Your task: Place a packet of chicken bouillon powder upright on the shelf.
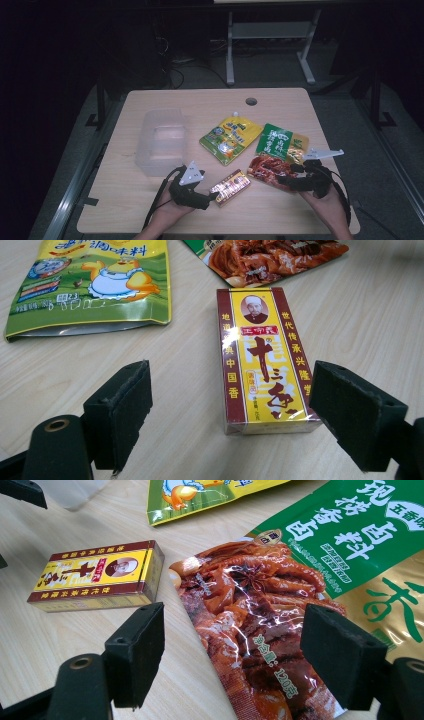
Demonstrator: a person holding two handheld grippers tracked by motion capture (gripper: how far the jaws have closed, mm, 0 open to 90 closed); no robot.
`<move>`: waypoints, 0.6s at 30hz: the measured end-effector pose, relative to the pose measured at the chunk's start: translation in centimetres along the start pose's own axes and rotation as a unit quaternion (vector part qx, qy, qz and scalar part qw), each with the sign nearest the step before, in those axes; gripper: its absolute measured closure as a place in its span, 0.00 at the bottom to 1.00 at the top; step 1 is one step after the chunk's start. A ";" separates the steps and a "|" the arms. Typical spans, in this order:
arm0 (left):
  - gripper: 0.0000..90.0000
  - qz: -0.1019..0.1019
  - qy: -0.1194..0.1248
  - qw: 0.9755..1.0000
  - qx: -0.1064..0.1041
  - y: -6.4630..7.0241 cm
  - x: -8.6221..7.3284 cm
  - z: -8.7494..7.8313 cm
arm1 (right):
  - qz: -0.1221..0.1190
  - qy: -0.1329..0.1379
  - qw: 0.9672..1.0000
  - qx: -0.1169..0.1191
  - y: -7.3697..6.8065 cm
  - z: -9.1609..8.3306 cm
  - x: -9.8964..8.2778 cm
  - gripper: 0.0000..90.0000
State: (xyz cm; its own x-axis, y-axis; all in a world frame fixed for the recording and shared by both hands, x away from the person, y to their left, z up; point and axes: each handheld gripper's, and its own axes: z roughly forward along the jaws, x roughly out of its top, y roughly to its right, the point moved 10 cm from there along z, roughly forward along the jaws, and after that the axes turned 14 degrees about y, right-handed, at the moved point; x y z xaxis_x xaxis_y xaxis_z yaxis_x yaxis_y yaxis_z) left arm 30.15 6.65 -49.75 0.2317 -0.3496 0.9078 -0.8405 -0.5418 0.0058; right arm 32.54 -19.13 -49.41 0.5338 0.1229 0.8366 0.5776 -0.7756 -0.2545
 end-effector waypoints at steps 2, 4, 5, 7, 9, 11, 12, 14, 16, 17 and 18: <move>0.20 0.001 0.000 1.000 0.001 0.0 0.0 0.1 | 0.002 -0.001 1.000 0.002 0.0 0.0 0.0 0.27; 0.20 -0.001 0.002 1.000 0.001 0.1 0.1 0.1 | 0.004 -0.002 1.000 0.002 0.1 0.0 -0.1 0.25; 0.20 -0.001 0.000 1.000 0.000 0.1 0.1 0.0 | 0.005 -0.003 1.000 0.001 0.1 0.0 -0.1 0.25; 0.21 -0.002 0.006 1.000 0.002 0.1 0.4 0.0 | 0.007 -0.001 1.000 0.002 0.1 -0.1 0.0 0.25; 0.21 -0.004 0.009 1.000 0.003 0.1 0.6 0.0 | 0.006 0.001 1.000 0.002 0.1 -0.1 0.0 0.25; 0.21 -0.001 0.009 1.000 0.003 0.1 0.6 -0.1 | 0.011 0.003 1.000 0.001 0.1 -0.1 0.2 0.25; 0.22 0.000 0.007 1.000 0.002 0.1 0.7 -0.1 | 0.011 0.004 1.000 0.001 0.1 -0.1 0.3 0.25; 0.23 0.003 0.010 1.000 0.002 0.1 1.1 -0.1 | 0.012 0.005 1.000 0.000 -0.1 0.0 0.4 0.24; 0.23 0.001 0.014 1.000 0.005 0.0 1.6 0.0 | 0.010 0.005 1.000 0.000 -0.1 0.1 0.5 0.24; 0.24 0.001 0.014 1.000 0.005 0.0 1.6 0.0 | 0.010 0.005 1.000 0.000 -0.1 0.1 0.5 0.24; 0.25 0.003 0.013 1.000 0.010 -0.3 2.0 0.1 | 0.010 0.008 1.000 0.003 -0.2 0.2 0.7 0.23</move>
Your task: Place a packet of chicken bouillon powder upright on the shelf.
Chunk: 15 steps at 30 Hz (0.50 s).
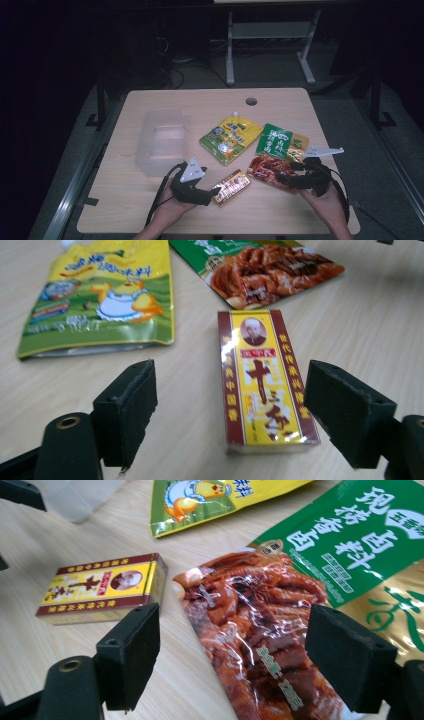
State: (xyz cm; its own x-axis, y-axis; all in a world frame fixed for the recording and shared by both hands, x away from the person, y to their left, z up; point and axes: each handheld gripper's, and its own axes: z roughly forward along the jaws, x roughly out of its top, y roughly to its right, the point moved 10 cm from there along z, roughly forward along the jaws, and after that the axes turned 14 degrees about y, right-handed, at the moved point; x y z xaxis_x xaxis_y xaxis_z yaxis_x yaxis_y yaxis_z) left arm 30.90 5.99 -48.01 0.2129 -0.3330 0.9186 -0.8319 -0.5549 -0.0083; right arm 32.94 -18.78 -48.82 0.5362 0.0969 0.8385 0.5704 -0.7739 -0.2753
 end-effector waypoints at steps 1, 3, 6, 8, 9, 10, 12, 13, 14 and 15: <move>0.25 -0.001 -0.001 1.000 0.002 -0.2 0.2 0.1 | 0.004 -0.003 1.000 0.001 -0.1 0.1 0.1 0.22; 0.27 -0.005 -0.003 1.000 0.004 -0.4 0.7 0.4 | 0.005 -0.002 1.000 0.005 -0.2 0.2 0.4 0.22; 0.31 -0.002 -0.005 1.000 0.006 -0.8 1.3 0.8 | 0.009 0.002 1.000 0.004 -0.2 0.3 1.1 0.23; 0.33 -0.003 -0.004 1.000 0.006 -1.0 1.8 1.2 | 0.006 0.004 1.000 0.004 -0.2 0.4 1.6 0.23; 0.34 -0.002 -0.004 1.000 0.007 -1.2 1.9 1.4 | 0.007 0.004 1.000 0.005 -0.3 0.5 1.8 0.23; 0.36 -0.001 -0.006 1.000 0.008 -1.3 2.1 1.7 | 0.004 0.006 1.000 0.006 -0.3 0.6 2.1 0.23; 0.38 -0.005 -0.009 1.000 0.009 -1.4 2.2 2.0 | 0.004 0.007 1.000 0.006 -0.4 0.7 2.4 0.23; 0.41 -0.005 -0.013 1.000 0.009 -1.5 2.4 2.2 | 0.004 0.011 1.000 0.009 -0.6 0.8 3.1 0.23; 0.44 0.004 -0.011 1.000 0.003 -1.5 3.0 2.7 | 0.003 0.014 1.000 0.008 -0.6 1.0 3.5 0.23; 0.47 0.009 -0.010 1.000 0.003 -1.5 3.4 2.9 | 0.002 0.015 1.000 0.008 -0.6 1.1 3.8 0.23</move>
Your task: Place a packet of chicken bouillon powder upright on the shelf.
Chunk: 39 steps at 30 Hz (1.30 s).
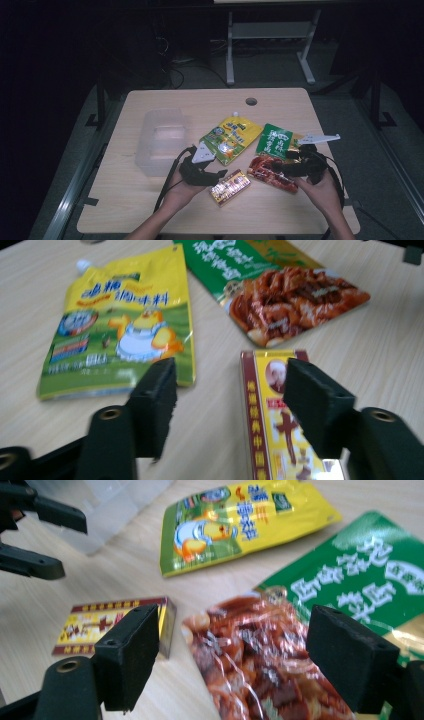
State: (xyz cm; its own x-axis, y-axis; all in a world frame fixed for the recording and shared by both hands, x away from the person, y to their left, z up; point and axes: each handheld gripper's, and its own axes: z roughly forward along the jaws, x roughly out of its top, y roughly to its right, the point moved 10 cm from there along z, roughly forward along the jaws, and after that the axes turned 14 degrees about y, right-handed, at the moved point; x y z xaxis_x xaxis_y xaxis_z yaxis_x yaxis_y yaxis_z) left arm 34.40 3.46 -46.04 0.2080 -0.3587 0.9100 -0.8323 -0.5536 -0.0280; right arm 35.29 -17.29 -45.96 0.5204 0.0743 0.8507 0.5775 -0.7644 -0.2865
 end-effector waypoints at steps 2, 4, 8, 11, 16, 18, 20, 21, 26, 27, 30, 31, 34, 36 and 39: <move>0.52 0.009 0.001 1.000 -0.001 -0.1 0.8 0.4 | 0.002 0.001 1.000 0.001 -0.1 0.3 0.7 0.23; 0.58 0.015 -0.001 1.000 -0.002 -0.2 1.4 1.0 | 0.003 -0.001 1.000 0.000 -0.2 0.7 1.3 0.24; 0.65 0.024 -0.014 1.000 -0.004 -0.7 1.9 1.8 | 0.000 0.003 1.000 -0.006 0.0 1.3 2.9 0.25; 0.71 0.029 -0.029 0.999 -0.002 -1.4 2.1 2.8 | 0.004 0.006 1.000 -0.007 0.2 1.8 3.6 0.25; 0.82 0.027 -0.049 0.998 0.010 -2.7 1.9 4.3 | 0.013 0.005 1.000 -0.011 0.7 3.7 5.4 0.26; 0.87 0.021 -0.053 0.998 0.020 -3.3 1.7 5.1 | 0.008 -0.006 1.000 -0.019 0.8 5.0 6.5 0.27; 0.90 0.017 -0.061 0.998 0.022 -3.6 1.5 5.3 | 0.012 -0.017 1.000 -0.023 0.7 5.9 7.1 0.27; 0.91 0.018 -0.072 0.997 0.030 -4.1 1.1 5.8 | 0.011 -0.016 1.000 -0.023 0.7 6.5 7.4 0.28; 0.96 0.006 -0.092 0.994 0.049 -5.2 0.1 7.1 | 0.019 -0.028 0.999 -0.037 1.4 9.0 7.7 0.31; 0.96 0.013 -0.097 0.994 0.056 -5.4 -0.1 7.3 | 0.021 -0.033 0.998 -0.044 1.8 9.6 7.5 0.30; 0.96 0.021 -0.106 0.992 0.064 -5.7 -0.5 7.8 | 0.040 -0.050 0.996 -0.061 3.0 11.0 6.6 0.32; 0.96 0.019 -0.109 0.992 0.066 -5.7 -0.7 7.9 | 0.049 -0.053 0.995 -0.065 3.4 11.3 6.3 0.32; 0.96 0.005 -0.115 0.991 0.068 -5.7 -1.4 8.6 | 0.077 -0.063 0.992 -0.073 4.5 12.1 5.5 0.32; 0.96 0.004 -0.122 0.990 0.067 -5.6 -1.7 8.9 | 0.087 -0.068 0.991 -0.076 5.0 12.5 5.0 0.33; 0.95 0.001 -0.127 0.990 0.068 -5.6 -2.0 9.1 | 0.092 -0.072 0.990 -0.082 5.4 12.9 4.7 0.34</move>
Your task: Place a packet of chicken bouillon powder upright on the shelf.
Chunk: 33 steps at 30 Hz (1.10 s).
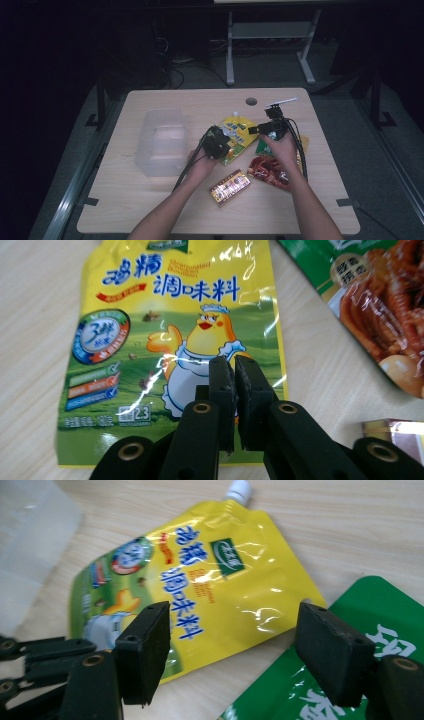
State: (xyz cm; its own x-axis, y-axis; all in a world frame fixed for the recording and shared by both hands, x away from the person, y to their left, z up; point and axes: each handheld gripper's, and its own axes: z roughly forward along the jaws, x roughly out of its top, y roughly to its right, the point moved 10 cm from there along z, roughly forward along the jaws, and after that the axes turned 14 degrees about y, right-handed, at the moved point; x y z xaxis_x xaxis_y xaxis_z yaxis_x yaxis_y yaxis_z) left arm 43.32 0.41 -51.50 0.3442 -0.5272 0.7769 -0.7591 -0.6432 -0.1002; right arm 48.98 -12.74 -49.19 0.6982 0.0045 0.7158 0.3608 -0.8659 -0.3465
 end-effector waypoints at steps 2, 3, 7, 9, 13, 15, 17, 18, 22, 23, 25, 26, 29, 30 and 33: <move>0.95 0.003 -0.010 1.000 -0.002 0.1 -0.3 0.2 | 0.010 -0.007 1.000 -0.008 0.5 0.6 -0.2 0.34; 0.95 0.003 -0.010 1.000 -0.001 0.2 -0.3 0.2 | 0.011 -0.009 1.000 -0.014 0.7 0.8 -0.2 0.34; 0.95 0.004 -0.011 1.000 -0.003 0.1 -0.3 0.2 | 0.019 -0.020 0.999 -0.025 1.3 1.3 -0.2 0.34; 0.95 0.006 -0.012 1.000 -0.004 0.1 -0.4 0.2 | 0.022 -0.019 0.999 -0.023 1.6 1.4 -0.1 0.35; 0.94 -0.003 -0.007 1.000 -0.005 0.2 -0.3 0.3 | 0.029 -0.026 0.999 -0.030 2.1 1.7 -0.2 0.35; 0.94 -0.004 -0.007 1.000 -0.006 0.2 -0.3 0.3 | 0.033 -0.030 0.999 -0.031 2.5 1.8 -0.3 0.36; 0.94 -0.004 -0.007 1.000 -0.007 0.2 -0.3 0.3 | 0.035 -0.031 0.998 -0.031 2.6 1.9 -0.3 0.37; 0.94 -0.003 -0.008 1.000 -0.007 0.2 -0.3 0.3 | 0.039 -0.031 0.998 -0.027 2.7 2.0 -0.3 0.39; 0.94 -0.006 -0.009 1.000 -0.007 0.3 -0.3 0.3 | 0.046 -0.041 0.998 -0.032 2.9 2.4 -0.7 0.42; 0.94 -0.006 -0.009 1.000 -0.007 0.3 -0.3 0.3 | 0.046 -0.041 0.998 -0.032 2.9 2.4 -0.7 0.42; 0.93 -0.005 -0.007 1.000 -0.007 0.3 -0.3 0.3 | 0.049 -0.040 0.998 -0.026 3.0 2.6 -0.8 0.45; 0.93 -0.005 -0.007 1.000 -0.007 0.3 -0.3 0.3 | 0.051 -0.042 0.997 -0.028 3.0 2.6 -0.8 0.46; 0.93 -0.004 -0.008 1.000 -0.007 0.3 -0.3 0.3 | 0.052 -0.046 0.997 -0.026 3.0 2.7 -0.9 0.47; 0.93 -0.003 -0.009 1.000 -0.007 0.3 -0.3 0.3 | 0.053 -0.045 0.997 -0.028 3.0 2.7 -1.0 0.48; 0.93 -0.003 -0.008 1.000 -0.008 0.3 -0.3 0.3 | 0.057 -0.042 0.997 -0.025 2.9 2.7 -1.0 0.50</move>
State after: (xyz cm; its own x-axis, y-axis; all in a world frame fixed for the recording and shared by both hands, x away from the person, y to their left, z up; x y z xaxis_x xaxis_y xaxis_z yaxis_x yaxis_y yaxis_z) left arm 43.17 0.21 -52.01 0.3576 -0.5321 0.7675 -0.7655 -0.6377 -0.0855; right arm 51.02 -13.95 -52.50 0.7833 -0.0545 0.6193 0.2473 -0.8866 -0.3908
